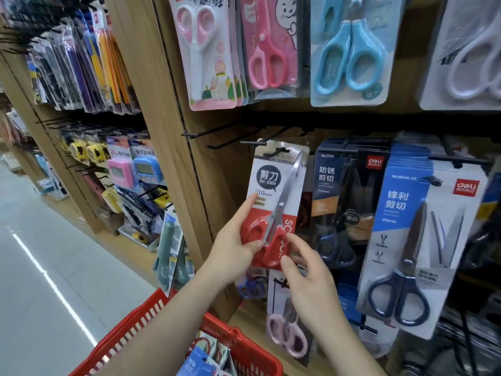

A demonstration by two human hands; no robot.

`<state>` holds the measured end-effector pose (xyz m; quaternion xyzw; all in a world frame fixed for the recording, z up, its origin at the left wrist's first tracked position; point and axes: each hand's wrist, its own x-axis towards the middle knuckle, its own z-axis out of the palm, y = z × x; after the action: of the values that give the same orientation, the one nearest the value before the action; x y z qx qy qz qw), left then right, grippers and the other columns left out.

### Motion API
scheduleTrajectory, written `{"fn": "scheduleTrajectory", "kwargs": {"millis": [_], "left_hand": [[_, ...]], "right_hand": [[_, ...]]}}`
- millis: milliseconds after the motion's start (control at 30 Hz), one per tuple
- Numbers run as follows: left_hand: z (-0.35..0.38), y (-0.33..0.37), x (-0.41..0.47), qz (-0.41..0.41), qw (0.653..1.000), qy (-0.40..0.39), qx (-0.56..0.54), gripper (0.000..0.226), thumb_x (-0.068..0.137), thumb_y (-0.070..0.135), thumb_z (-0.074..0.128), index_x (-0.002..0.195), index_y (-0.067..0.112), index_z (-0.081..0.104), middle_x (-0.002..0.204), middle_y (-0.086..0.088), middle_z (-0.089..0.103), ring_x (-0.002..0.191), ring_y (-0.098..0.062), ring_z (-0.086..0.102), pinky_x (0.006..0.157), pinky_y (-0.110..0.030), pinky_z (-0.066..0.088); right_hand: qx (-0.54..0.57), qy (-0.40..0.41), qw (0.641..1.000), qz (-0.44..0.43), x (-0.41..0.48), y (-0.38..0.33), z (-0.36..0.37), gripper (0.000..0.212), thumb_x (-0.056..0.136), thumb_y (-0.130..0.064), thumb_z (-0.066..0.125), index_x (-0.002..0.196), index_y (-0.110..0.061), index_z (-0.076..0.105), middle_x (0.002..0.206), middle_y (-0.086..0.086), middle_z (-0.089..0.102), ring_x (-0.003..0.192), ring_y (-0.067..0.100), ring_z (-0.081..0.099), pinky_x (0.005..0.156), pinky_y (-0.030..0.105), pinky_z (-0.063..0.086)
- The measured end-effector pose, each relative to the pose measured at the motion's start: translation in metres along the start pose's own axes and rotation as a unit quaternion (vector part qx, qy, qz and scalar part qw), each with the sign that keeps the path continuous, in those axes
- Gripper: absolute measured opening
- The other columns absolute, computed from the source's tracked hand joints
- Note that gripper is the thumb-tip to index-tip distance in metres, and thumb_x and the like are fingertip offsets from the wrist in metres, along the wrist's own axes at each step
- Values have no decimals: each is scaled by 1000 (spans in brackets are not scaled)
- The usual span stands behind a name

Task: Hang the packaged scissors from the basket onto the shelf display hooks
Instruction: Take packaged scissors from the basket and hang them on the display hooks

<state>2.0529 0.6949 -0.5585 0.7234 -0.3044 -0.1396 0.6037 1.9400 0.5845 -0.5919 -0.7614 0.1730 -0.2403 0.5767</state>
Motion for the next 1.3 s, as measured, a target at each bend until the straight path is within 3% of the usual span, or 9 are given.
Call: {"fn": "scheduleTrajectory", "kwargs": {"millis": [167,333,533,600,733,933,1033,1200,1300], "left_hand": [[13,-2,37,5,997,5,74,88,93,-2,60,149,54,23,143,5,49,121,-17,60,93,-41,58],[8,-7,36,13,979,-1,206,87,95,7,60,155,44,10,130,1,53,115,-16,60,96,-39,54],[-48,-46,-48,-107,969,-54,216,54,92,-1,58,139,25,51,106,-2,66,91,-15,63,88,-31,52],[-71,-68,-91,-150,938,-128,286,40,88,-4,56,121,17,67,99,-4,73,81,-8,65,79,-25,53],[-123,-108,-135,-185,833,-223,471,33,85,10,54,110,18,74,105,-1,75,92,-15,66,78,-16,44],[-201,-170,-172,-245,807,-140,519,19,86,17,55,95,16,72,94,-3,72,88,-26,64,74,-29,47],[-209,-211,-191,-273,820,-60,499,20,90,18,57,102,19,72,101,-5,72,97,-26,65,81,-32,50],[-177,-277,-182,-301,810,-57,500,71,86,47,68,148,32,38,162,-17,17,148,-39,12,120,-48,18],[-168,-303,-150,-279,813,-34,510,79,83,53,67,151,37,31,165,-19,-5,149,-44,-9,122,-52,5]], "right_hand": [[-46,-5,999,15,5,7,1,44,99,-32,53,141,-42,44,142,-15,46,128,3,45,111,37,41],[-69,-55,996,18,6,8,6,33,99,-23,54,131,-32,55,123,-15,55,100,-7,52,92,25,45],[-104,-160,982,11,-3,27,41,17,97,-24,58,111,-29,66,110,-10,68,95,-2,63,86,23,51],[-116,-221,968,34,-12,39,59,15,96,-28,59,110,-32,64,110,-8,67,87,-5,64,76,13,48],[-144,-298,939,92,-33,68,99,27,96,-24,62,123,-20,63,114,2,64,109,15,60,90,22,41],[-110,-347,911,193,-57,113,166,31,98,-22,58,129,-22,56,108,5,56,68,12,50,53,18,38],[-96,-366,894,241,-70,141,198,40,99,-25,56,139,-24,49,120,3,51,68,10,47,58,20,40],[-101,-386,869,293,-86,178,231,56,98,-31,57,150,-30,36,150,4,40,111,8,52,84,29,48],[-90,-392,864,304,-90,195,237,58,99,-28,57,151,-32,33,159,0,32,116,3,45,82,20,47]]}}
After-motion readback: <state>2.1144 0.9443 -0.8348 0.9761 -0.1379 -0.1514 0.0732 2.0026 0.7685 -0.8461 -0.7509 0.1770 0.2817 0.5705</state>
